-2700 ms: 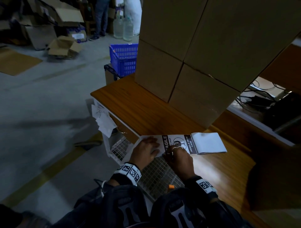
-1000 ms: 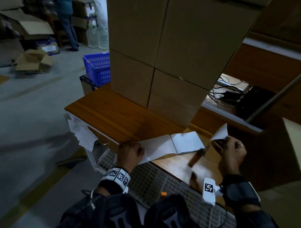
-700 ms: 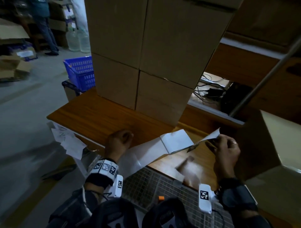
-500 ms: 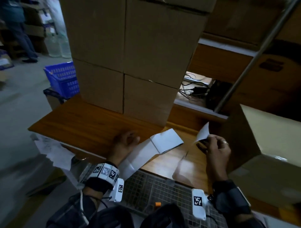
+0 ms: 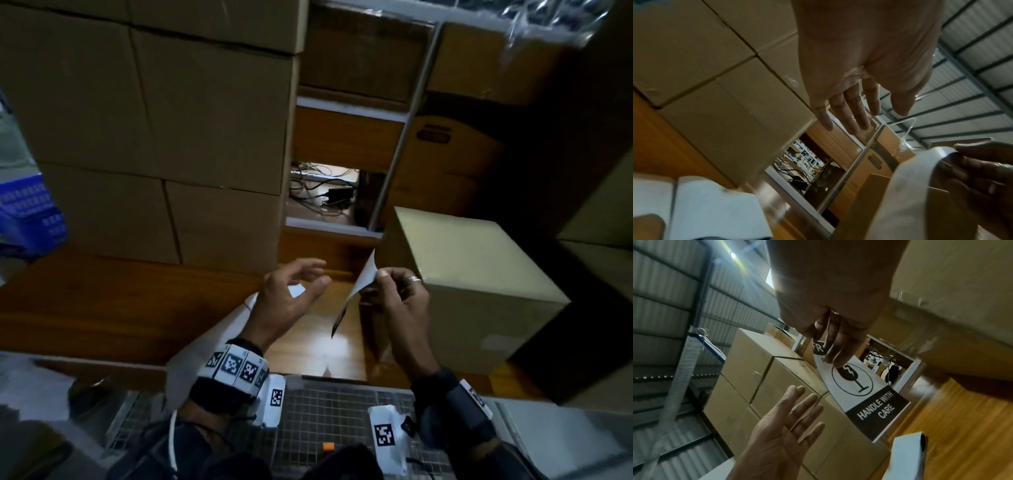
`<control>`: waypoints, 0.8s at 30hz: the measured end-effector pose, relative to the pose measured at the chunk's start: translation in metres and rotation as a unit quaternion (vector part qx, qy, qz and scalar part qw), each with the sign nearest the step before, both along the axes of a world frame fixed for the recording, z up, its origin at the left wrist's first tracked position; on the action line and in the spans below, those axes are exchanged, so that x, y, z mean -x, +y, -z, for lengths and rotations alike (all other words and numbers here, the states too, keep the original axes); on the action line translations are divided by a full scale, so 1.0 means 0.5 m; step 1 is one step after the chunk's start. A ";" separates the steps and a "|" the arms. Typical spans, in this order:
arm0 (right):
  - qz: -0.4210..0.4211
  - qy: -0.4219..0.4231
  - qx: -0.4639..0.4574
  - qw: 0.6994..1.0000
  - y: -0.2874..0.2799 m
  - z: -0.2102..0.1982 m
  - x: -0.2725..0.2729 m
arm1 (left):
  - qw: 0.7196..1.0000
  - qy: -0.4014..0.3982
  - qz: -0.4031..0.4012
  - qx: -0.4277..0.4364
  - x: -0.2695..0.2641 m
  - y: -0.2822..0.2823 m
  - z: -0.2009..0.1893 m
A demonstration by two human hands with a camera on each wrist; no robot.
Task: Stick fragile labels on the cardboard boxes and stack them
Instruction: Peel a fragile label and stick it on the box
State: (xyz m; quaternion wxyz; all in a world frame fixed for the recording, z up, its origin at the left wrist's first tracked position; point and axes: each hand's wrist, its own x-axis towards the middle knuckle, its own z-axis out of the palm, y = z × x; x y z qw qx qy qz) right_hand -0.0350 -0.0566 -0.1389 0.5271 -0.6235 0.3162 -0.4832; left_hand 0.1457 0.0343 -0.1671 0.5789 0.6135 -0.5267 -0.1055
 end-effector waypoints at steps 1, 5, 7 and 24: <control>-0.005 -0.006 0.003 1.000 -0.004 -0.007 0.017 | 1.000 -0.011 0.022 -0.001 0.030 -0.002 -0.007; -0.032 -0.026 -0.017 0.999 -0.020 -0.025 0.095 | 0.993 -0.078 0.082 -0.018 0.148 -0.025 -0.017; -0.040 -0.022 -0.012 0.999 -0.029 -0.029 0.136 | 0.993 -0.097 0.073 -0.013 0.198 -0.042 -0.019; -0.047 0.034 0.005 0.998 -0.105 0.025 0.406 | 0.991 -0.007 -0.078 0.109 0.417 -0.076 -0.052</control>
